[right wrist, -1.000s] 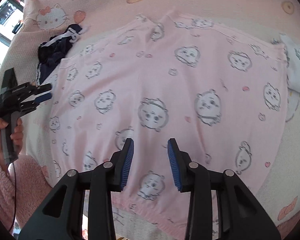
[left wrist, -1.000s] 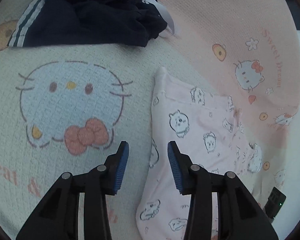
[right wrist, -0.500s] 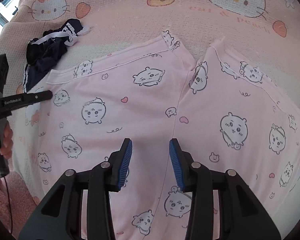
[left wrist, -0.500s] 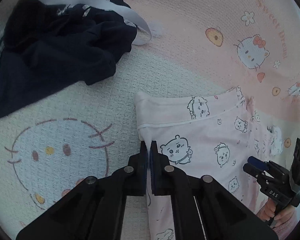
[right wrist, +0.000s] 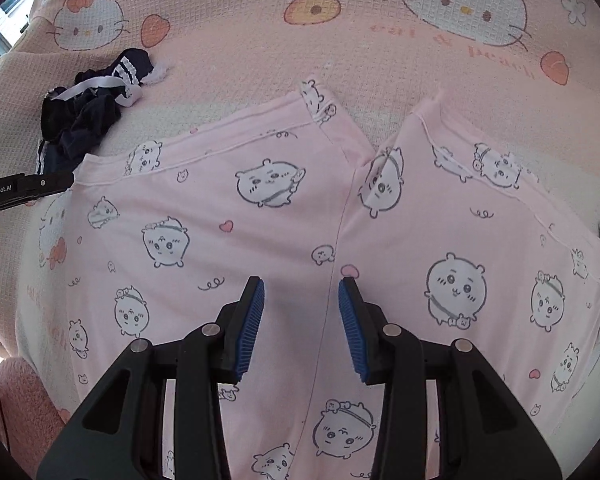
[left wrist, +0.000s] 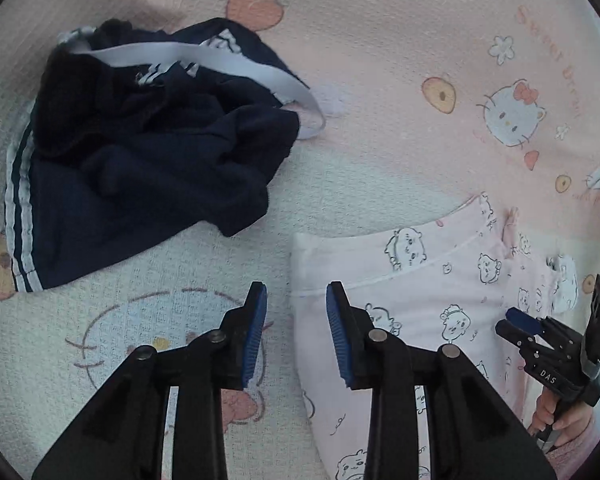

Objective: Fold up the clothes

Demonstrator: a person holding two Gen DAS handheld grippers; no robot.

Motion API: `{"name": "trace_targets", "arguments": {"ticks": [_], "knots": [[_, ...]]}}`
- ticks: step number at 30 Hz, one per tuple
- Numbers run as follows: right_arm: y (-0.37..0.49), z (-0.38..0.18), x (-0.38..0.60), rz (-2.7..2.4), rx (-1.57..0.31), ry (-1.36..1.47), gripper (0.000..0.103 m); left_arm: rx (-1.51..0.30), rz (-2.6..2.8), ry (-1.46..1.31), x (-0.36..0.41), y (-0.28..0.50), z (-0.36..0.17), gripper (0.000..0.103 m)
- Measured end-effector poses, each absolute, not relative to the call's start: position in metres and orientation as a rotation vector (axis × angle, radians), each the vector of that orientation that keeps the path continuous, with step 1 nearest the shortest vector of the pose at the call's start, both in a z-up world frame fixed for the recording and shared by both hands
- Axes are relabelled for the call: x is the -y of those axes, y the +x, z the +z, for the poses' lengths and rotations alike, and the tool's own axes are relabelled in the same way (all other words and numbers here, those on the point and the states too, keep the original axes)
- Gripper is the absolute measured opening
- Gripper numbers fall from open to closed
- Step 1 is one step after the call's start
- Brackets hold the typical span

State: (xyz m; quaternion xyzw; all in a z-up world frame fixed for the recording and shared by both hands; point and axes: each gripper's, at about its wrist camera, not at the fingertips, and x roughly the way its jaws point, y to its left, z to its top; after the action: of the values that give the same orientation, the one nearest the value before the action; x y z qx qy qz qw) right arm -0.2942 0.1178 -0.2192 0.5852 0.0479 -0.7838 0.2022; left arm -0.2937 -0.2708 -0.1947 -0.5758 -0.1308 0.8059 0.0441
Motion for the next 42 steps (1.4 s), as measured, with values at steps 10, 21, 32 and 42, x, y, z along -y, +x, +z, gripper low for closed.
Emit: {"name": "trace_targets", "arguments": {"ticks": [10, 21, 32, 42], "knots": [[-0.324, -0.233, -0.118, -2.19, -0.127, 1.671, 0.039, 0.399, 2.611, -1.853, 0.293, -0.314, -0.204, 0.033], [-0.27, -0.211, -0.148, -2.195, -0.099, 1.686, 0.04, 0.245, 2.272, -1.701, 0.147, -0.27, -0.199, 0.042], [-0.185, -0.227, -0.237, -2.248, -0.179, 1.803, 0.04, -0.325, 2.185, -1.751, 0.055, -0.193, -0.217, 0.044], [-0.149, -0.208, -0.288, -2.344, -0.091, 1.798, 0.044, -0.158, 2.196, -1.78, 0.062, -0.144, -0.19, 0.05]]}}
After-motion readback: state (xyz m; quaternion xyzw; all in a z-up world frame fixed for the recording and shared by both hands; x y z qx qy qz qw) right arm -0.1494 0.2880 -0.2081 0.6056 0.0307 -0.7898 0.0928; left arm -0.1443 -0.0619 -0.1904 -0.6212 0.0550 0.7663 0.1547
